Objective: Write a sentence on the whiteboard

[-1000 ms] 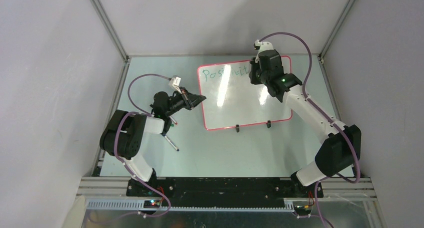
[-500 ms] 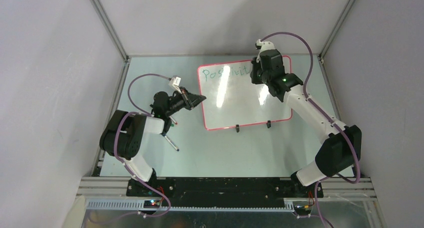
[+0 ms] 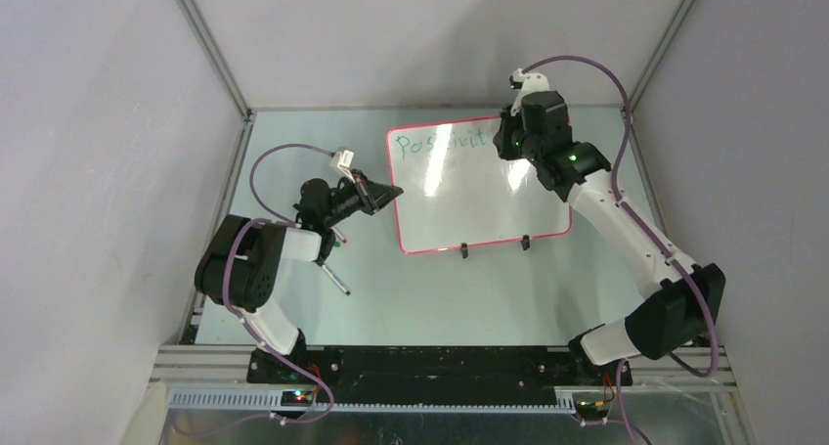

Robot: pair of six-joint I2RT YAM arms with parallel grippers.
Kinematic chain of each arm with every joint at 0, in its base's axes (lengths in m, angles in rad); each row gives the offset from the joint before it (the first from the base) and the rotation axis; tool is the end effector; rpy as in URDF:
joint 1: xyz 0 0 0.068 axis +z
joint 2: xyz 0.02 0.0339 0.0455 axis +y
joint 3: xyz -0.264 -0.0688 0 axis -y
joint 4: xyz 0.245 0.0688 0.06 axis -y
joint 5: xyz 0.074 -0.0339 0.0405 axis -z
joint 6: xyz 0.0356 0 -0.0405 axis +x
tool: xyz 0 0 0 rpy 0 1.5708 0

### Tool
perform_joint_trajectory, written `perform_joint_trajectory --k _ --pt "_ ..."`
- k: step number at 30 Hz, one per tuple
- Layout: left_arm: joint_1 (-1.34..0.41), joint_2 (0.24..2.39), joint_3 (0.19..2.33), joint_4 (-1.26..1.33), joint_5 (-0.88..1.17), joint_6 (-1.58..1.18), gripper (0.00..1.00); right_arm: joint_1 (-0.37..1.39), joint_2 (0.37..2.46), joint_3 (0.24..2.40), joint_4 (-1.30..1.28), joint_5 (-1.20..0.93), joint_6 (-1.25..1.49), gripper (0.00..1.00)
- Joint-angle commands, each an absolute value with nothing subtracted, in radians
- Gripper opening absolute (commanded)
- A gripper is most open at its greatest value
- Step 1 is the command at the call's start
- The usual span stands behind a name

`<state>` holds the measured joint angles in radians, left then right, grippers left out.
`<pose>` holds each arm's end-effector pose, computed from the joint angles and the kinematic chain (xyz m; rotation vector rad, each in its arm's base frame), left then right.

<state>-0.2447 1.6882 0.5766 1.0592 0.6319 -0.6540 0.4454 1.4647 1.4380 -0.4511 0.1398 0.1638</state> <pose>0.3014 -0.0969 0.1773 0.1682 1.7443 -1.1827 0.3050 0.1401 0.3792 -0.2012 2.0420 0.2371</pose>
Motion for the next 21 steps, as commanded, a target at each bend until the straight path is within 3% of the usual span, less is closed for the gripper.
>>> perform_joint_trajectory --k 1,21 --pt "-0.248 1.669 0.582 1.037 0.562 -0.577 0.0 0.437 1.379 1.502 -0.445 0.133 0.172 0.0" --pt "-0.249 1.668 0.585 1.03 0.562 -0.575 0.0 0.421 1.477 1.496 -0.399 0.138 0.176 0.0"
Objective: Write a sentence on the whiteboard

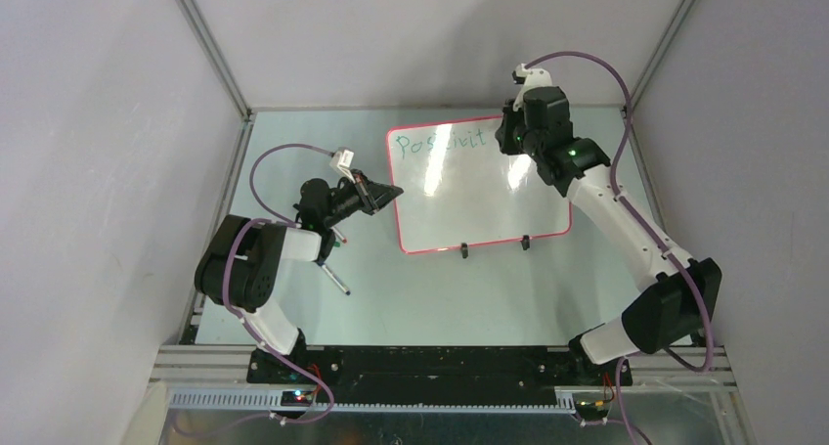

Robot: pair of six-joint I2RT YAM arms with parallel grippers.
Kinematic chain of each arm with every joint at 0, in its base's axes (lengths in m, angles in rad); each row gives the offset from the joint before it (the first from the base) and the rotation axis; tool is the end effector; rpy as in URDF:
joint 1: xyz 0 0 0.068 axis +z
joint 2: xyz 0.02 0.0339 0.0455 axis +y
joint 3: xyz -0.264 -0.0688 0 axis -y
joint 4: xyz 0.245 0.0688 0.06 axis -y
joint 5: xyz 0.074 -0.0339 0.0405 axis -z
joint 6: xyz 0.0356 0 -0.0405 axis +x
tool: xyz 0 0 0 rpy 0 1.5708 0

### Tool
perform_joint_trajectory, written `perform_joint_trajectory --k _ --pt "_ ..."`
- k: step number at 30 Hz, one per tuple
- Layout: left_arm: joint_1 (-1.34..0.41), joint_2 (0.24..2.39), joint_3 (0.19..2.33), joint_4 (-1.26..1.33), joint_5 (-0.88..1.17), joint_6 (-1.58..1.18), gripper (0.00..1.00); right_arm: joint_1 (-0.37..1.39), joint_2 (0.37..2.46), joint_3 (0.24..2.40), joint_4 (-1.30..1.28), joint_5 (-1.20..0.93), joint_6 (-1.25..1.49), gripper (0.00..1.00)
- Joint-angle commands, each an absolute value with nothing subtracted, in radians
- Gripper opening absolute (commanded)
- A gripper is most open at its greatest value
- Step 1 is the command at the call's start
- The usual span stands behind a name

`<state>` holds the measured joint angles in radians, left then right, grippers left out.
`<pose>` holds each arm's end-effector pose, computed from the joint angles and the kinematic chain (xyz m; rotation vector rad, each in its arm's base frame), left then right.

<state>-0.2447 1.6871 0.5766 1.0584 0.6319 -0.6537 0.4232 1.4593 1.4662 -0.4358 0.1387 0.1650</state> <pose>0.3013 -0.0969 0.1775 0.1686 1.7439 -1.1825 0.3071 0.1329 0.3921 -0.1691 1.9962 0.2396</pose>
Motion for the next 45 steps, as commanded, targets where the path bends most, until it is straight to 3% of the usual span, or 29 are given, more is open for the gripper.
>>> perform_joint_trajectory --k 1,31,45 --pt "-0.249 1.668 0.586 1.03 0.562 -0.574 0.0 0.421 1.484 1.496 -0.399 0.14 0.176 0.0" --pt "-0.251 1.668 0.586 1.026 0.562 -0.572 0.0 0.4 1.563 1.509 -0.378 0.145 0.169 0.0" --pt "-0.252 1.667 0.588 1.023 0.561 -0.568 0.0 0.4 1.507 1.426 -0.388 0.148 0.185 0.0"
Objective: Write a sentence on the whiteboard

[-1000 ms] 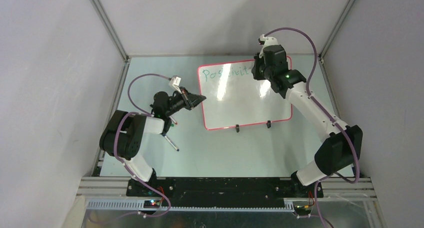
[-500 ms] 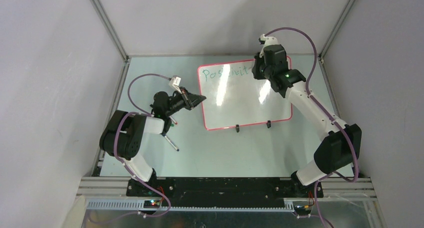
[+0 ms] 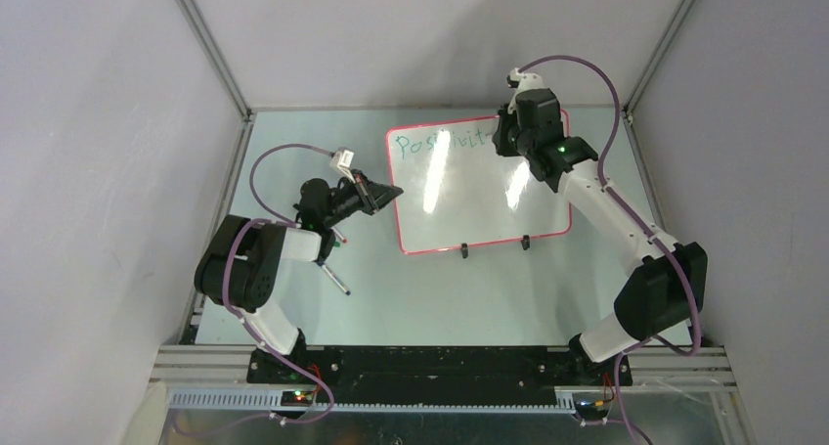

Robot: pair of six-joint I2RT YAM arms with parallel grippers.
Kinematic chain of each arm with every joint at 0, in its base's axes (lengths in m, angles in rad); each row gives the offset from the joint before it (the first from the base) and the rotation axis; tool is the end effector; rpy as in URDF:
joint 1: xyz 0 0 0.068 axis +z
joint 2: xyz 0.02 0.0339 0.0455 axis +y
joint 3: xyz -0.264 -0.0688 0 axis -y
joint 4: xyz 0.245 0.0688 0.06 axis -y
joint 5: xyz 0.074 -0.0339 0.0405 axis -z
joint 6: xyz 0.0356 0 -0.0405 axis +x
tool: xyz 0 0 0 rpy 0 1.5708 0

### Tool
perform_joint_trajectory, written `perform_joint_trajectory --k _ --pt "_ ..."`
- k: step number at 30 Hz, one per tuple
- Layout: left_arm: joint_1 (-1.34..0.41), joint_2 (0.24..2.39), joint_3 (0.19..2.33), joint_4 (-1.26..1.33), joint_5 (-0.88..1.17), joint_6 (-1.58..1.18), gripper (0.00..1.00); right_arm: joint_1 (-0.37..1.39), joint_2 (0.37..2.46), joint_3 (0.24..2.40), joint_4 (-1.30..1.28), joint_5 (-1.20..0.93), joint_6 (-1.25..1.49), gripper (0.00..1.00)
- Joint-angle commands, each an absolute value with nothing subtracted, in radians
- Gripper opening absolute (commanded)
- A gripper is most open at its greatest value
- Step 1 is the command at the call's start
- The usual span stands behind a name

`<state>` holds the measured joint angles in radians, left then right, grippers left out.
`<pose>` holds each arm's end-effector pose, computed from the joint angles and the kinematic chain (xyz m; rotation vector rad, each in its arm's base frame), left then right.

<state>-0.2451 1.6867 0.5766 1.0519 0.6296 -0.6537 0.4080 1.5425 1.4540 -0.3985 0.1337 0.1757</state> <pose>0.3013 -0.0970 0.1770 0.1645 1.7498 -1.1813 0.3309 0.1379 0.3644 -0.1562 2.0547 0.2246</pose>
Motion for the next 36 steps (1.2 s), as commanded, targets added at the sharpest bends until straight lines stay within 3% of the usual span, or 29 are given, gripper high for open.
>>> perform_joint_trajectory --k 1,36 --pt "-0.253 1.668 0.586 1.023 0.561 -0.568 0.0 0.4 1.503 1.422 -0.388 0.149 0.184 0.0" --pt "-0.255 1.664 0.59 1.01 0.556 -0.561 0.0 0.382 1.56 1.519 -0.411 0.14 0.178 0.0"
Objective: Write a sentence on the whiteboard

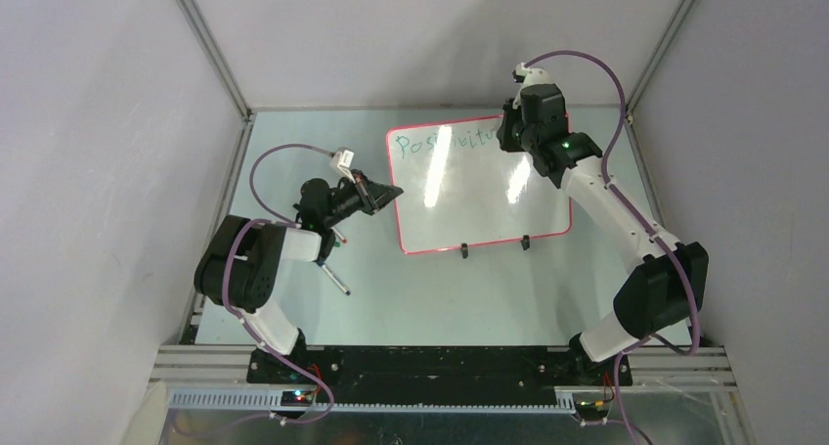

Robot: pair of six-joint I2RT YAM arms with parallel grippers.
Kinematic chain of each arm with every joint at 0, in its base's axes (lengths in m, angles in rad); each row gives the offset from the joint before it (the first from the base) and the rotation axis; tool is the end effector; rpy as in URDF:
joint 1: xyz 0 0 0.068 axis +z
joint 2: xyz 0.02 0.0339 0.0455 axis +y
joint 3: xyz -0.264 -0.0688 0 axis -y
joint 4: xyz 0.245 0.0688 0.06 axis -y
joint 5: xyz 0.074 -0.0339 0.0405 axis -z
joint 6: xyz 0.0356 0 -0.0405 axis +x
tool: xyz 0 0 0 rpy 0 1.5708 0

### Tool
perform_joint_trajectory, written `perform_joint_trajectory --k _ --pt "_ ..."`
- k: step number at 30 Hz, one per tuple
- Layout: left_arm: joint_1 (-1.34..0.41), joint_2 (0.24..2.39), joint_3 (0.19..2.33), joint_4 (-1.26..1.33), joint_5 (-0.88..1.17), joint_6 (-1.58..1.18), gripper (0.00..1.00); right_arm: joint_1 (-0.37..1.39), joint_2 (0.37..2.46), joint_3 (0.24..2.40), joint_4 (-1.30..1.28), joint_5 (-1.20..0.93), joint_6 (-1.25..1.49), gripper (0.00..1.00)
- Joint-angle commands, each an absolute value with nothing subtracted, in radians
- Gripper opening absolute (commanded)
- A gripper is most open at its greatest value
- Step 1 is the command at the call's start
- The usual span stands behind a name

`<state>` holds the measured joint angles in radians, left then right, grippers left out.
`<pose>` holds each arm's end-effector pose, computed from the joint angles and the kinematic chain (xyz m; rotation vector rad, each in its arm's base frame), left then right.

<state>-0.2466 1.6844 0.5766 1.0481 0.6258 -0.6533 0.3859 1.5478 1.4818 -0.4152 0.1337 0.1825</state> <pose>0.3011 -0.0973 0.1773 0.1624 1.7511 -1.1793 0.3346 0.1308 0.3706 -0.1255 2.0505 0.2168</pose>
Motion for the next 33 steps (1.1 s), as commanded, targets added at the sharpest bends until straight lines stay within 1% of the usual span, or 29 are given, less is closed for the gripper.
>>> perform_joint_trajectory --k 1,17,33 --pt "-0.255 1.663 0.589 1.01 0.557 -0.561 0.0 0.382 1.558 1.517 -0.413 0.141 0.179 0.0" --pt "-0.26 1.656 0.587 0.998 0.549 -0.55 0.0 0.39 1.49 1.428 -0.439 0.153 0.178 0.0" --pt "-0.27 1.645 0.589 0.98 0.541 -0.534 0.0 0.437 1.469 1.384 -0.457 0.167 0.175 0.0"
